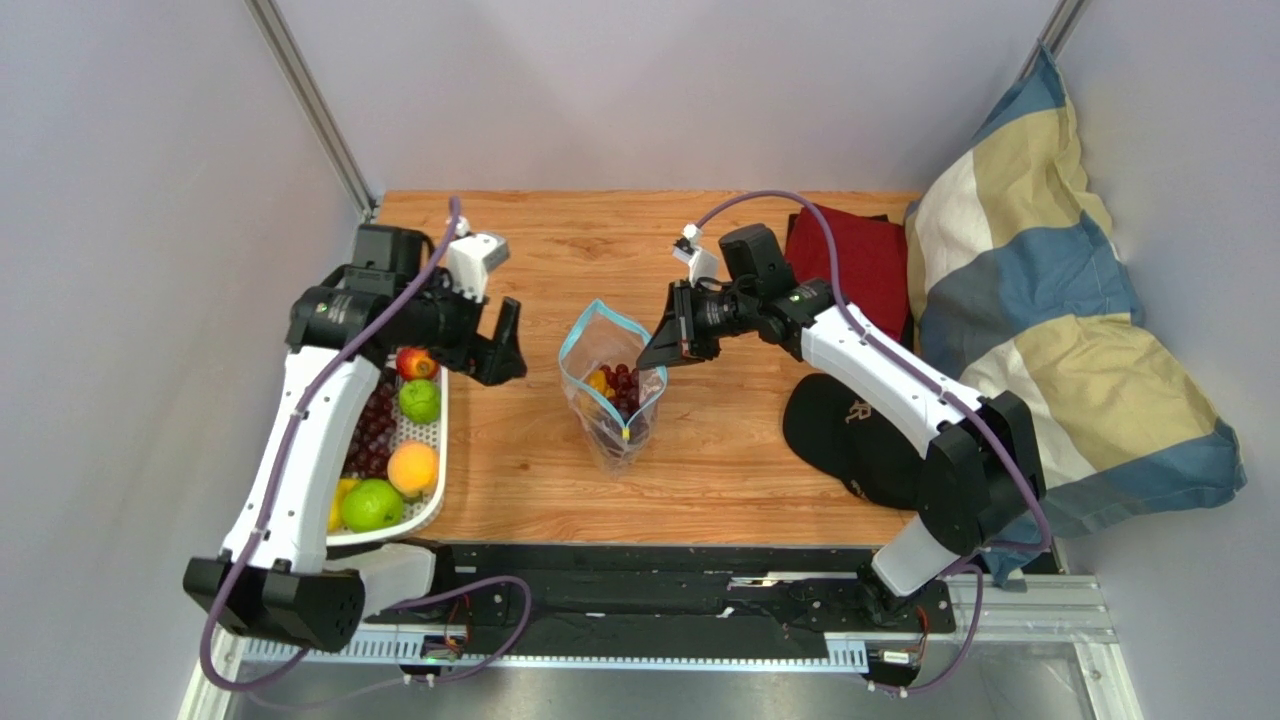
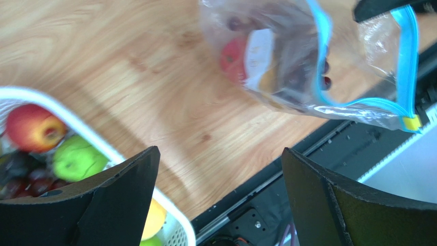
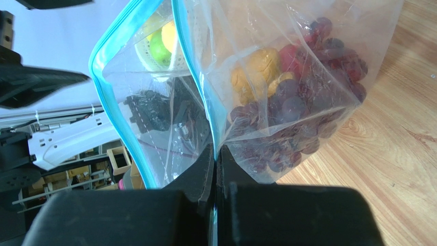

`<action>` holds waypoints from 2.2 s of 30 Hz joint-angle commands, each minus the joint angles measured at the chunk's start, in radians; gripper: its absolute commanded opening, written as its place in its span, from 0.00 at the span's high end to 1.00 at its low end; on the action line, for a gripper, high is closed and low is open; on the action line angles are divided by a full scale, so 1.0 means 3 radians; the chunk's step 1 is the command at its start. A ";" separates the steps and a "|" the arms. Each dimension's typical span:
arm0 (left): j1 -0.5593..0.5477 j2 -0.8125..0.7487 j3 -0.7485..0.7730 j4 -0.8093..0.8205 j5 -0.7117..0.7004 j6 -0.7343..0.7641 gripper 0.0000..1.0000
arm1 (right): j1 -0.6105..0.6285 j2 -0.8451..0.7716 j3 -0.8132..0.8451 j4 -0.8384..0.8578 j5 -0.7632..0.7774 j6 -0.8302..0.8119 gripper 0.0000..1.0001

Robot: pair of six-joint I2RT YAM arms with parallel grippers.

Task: Place the food in the zip-top bag and seal the zipper
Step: Adjust the zipper food storage bag at the center of the board, then pick up the fake fruit from the bin.

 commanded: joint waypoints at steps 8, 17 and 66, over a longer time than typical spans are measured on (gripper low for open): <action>0.1518 -0.0138 -0.0285 -0.0313 -0.1116 0.1210 0.01 | 0.0037 0.0002 0.0116 0.0045 0.0026 -0.0112 1.00; 0.2106 0.0041 -0.0929 0.0535 -0.2428 0.1594 0.05 | 0.0037 0.0048 0.0121 0.0019 0.0026 -0.0127 1.00; 0.1821 0.0026 0.0031 0.0117 -0.0472 0.0935 0.86 | 0.0058 0.0196 0.0269 0.0075 0.0031 -0.0081 1.00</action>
